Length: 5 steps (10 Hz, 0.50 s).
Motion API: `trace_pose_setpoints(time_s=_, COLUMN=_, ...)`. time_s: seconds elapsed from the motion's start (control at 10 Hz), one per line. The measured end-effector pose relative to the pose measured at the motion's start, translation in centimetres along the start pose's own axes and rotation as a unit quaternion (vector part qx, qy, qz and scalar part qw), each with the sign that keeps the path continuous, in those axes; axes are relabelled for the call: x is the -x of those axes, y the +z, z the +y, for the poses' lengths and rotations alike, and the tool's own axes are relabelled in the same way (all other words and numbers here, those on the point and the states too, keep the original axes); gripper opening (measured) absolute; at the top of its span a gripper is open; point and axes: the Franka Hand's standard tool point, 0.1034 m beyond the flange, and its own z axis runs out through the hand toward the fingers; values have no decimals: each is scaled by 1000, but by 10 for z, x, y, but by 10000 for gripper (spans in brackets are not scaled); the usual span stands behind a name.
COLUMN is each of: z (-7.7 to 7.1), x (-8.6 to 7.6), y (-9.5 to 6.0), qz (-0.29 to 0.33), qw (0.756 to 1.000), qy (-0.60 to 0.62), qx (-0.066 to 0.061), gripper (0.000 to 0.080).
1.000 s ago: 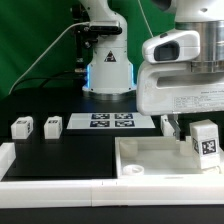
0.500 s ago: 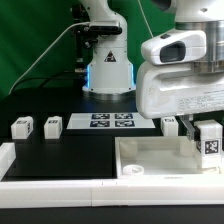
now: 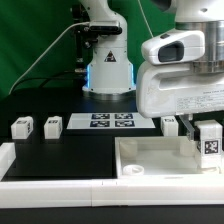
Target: Assemble one leg
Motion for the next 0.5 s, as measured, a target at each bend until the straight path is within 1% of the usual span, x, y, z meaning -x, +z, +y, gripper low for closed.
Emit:
trace_pose_setpoints(time_s=0.1, z=0, x=0, y=0, qz=0, qw=999, qy=33, qx=-1, gripper=290)
trace_pose_setpoints(time_s=0.3, z=0, x=0, y=0, qz=0, qw=988, qy=152, qx=-2, gripper=291)
trace_pose_setpoints(time_s=0.4, z=0, x=0, y=0, qz=1, qw=981, qy=195, qx=-3, gripper=291)
trace_pose_setpoints(time_s=0.5, z=0, x=0, y=1, qz=2, qw=963, qy=269, qx=-5, gripper=291)
